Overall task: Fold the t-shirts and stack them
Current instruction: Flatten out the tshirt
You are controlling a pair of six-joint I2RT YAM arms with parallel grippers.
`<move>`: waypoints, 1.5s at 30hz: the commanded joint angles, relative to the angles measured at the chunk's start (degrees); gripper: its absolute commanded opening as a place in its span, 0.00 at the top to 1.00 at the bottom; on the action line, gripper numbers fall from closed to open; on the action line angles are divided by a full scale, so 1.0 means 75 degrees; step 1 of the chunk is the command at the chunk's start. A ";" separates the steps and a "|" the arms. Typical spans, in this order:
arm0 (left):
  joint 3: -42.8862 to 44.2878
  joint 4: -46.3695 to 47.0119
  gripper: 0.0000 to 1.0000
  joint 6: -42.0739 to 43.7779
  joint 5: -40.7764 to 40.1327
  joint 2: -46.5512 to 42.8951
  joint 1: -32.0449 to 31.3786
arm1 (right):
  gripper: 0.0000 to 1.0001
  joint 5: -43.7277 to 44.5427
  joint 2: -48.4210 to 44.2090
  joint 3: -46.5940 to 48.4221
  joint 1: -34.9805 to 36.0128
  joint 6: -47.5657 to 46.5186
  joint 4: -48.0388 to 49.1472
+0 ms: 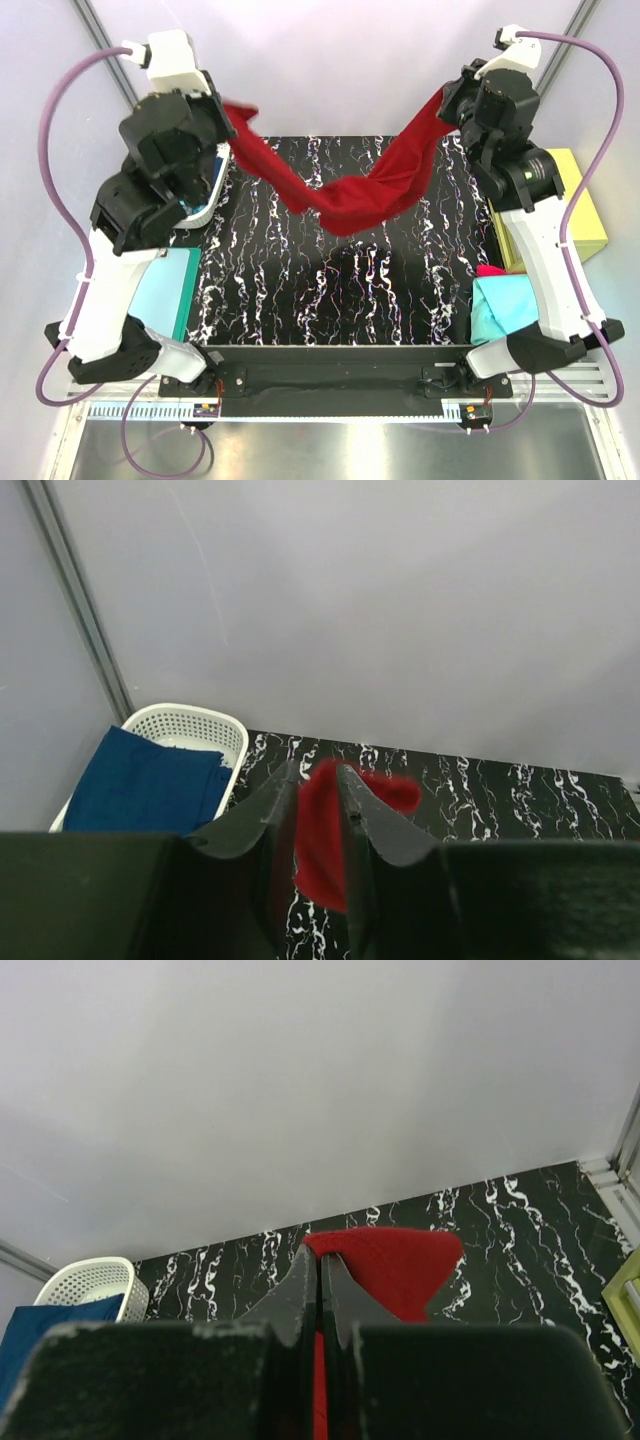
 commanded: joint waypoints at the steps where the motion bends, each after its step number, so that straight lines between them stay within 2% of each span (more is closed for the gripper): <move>1: -0.0038 -0.0353 0.73 -0.0987 0.1443 0.0136 0.0877 | 1.00 -0.0361 0.0209 0.0416 -0.0076 0.0343 0.0048; 5: -0.0307 -0.0472 0.79 -0.0987 0.1490 0.0137 0.1065 | 1.00 0.0072 0.0244 0.0462 -0.0064 -0.0031 0.0248; 9: -0.0249 -0.0391 0.81 -0.0940 0.1572 0.0208 0.1101 | 1.00 -0.0232 0.0420 0.0451 -0.0064 0.0156 0.0213; 11: -0.0331 -0.0367 0.74 -0.0893 0.1596 0.0196 0.1124 | 1.00 -0.0255 0.0444 0.0451 -0.0064 0.0144 0.0201; 12: -0.0389 -0.0332 0.63 -0.0870 0.1654 0.0185 0.1124 | 1.00 -0.0267 0.0455 0.0440 -0.0064 0.0121 0.0212; 16: -0.1043 -0.0226 0.38 -0.1010 0.2098 0.0231 0.1136 | 1.00 -0.0337 0.0467 0.0358 -0.0052 0.0144 0.0247; 19: -0.1605 -0.0214 0.32 -0.1267 0.2368 0.0453 0.1182 | 1.00 -0.0361 0.0455 0.0217 -0.0064 0.0156 0.0248; 23: -0.2719 0.0277 0.31 -0.1654 0.2626 0.0676 0.1288 | 1.00 -0.0373 0.0362 0.0030 -0.0052 0.0168 0.0259; 28: -0.4349 0.1647 0.33 -0.1854 0.3351 0.1109 0.1417 | 1.00 -0.0209 0.0186 -0.0275 -0.0052 0.0074 0.0318; 36: -0.4807 0.2094 0.36 -0.2264 0.3962 0.2772 0.1534 | 1.00 -0.0010 -0.0165 -0.0837 -0.0064 -0.0090 0.0423; 42: -0.4913 0.2282 0.39 -0.2498 0.4968 0.3803 0.1511 | 1.00 0.0119 -0.0283 -0.1072 -0.0064 -0.0207 0.0494; 45: -0.5099 0.2352 0.41 -0.2744 0.5216 0.4016 0.1441 | 1.00 0.0154 -0.0271 -0.1084 -0.0064 -0.0242 0.0506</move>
